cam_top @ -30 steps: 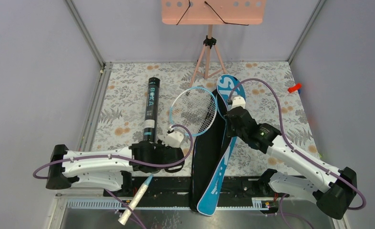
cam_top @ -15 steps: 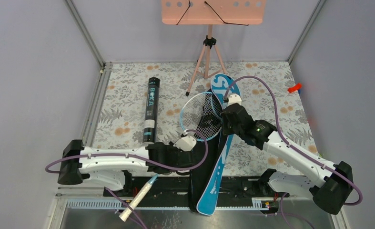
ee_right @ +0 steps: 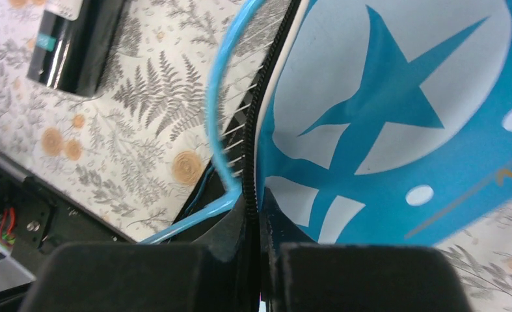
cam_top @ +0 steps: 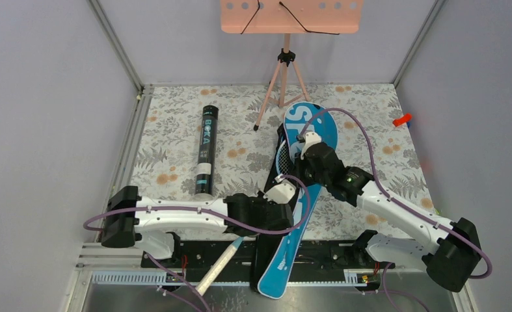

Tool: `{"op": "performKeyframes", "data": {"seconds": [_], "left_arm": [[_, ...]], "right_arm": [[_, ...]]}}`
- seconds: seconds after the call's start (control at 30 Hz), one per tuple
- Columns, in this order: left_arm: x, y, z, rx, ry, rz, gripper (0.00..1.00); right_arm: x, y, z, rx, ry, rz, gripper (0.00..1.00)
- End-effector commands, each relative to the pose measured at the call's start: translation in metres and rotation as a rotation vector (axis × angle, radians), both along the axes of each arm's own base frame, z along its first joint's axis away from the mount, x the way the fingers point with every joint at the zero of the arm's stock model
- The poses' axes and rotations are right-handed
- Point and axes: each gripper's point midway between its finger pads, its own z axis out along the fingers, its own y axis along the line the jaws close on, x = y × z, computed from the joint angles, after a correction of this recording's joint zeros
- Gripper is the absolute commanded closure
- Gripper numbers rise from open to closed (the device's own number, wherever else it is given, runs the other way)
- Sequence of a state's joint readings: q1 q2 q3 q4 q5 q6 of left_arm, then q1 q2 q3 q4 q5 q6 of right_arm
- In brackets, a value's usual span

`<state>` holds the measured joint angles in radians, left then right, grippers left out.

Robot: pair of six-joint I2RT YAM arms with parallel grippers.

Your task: Pack up the badminton gear

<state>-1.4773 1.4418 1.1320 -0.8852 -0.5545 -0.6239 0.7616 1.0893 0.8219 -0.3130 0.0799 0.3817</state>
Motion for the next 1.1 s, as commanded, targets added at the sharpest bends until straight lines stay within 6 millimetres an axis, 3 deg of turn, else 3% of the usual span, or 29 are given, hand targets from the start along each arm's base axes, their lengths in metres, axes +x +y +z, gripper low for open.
{"op": "performKeyframes", "data": {"seconds": [0.0, 0.23, 0.37, 0.5, 0.67, 0.87, 0.97, 1.07], "left_arm": [[0.048, -0.057, 0.042, -0.298, -0.126, 0.203, 1.00], [0.091, -0.075, 0.041, -0.538, -0.085, 0.358, 1.00], [0.113, -0.077, 0.053, -0.616, -0.195, 0.412, 1.00], [0.130, -0.085, 0.050, -0.657, -0.243, 0.450, 1.00], [0.138, -0.103, 0.039, -0.715, -0.216, 0.467, 1.00], [0.131, -0.100, 0.018, -0.664, -0.182, 0.451, 1.00], [0.121, -0.097, 0.006, -0.645, -0.136, 0.416, 0.84], [0.118, -0.083, 0.005, -0.628, -0.150, 0.408, 0.49]], "right_arm": [[-0.008, 0.043, 0.036, 0.251, -0.036, 0.138, 1.00], [-0.024, 0.048, 0.030, 0.299, 0.013, 0.185, 1.00], [-0.035, 0.049, 0.029, 0.311, 0.038, 0.231, 1.00], [-0.047, 0.057, 0.030, 0.362, 0.060, 0.298, 1.00], [-0.049, 0.063, 0.026, 0.370, 0.091, 0.316, 1.00], [-0.043, 0.061, 0.029, 0.356, 0.074, 0.293, 1.00], [-0.039, 0.057, 0.032, 0.347, 0.048, 0.264, 1.00], [-0.033, 0.048, 0.033, 0.317, 0.020, 0.219, 1.00]]}}
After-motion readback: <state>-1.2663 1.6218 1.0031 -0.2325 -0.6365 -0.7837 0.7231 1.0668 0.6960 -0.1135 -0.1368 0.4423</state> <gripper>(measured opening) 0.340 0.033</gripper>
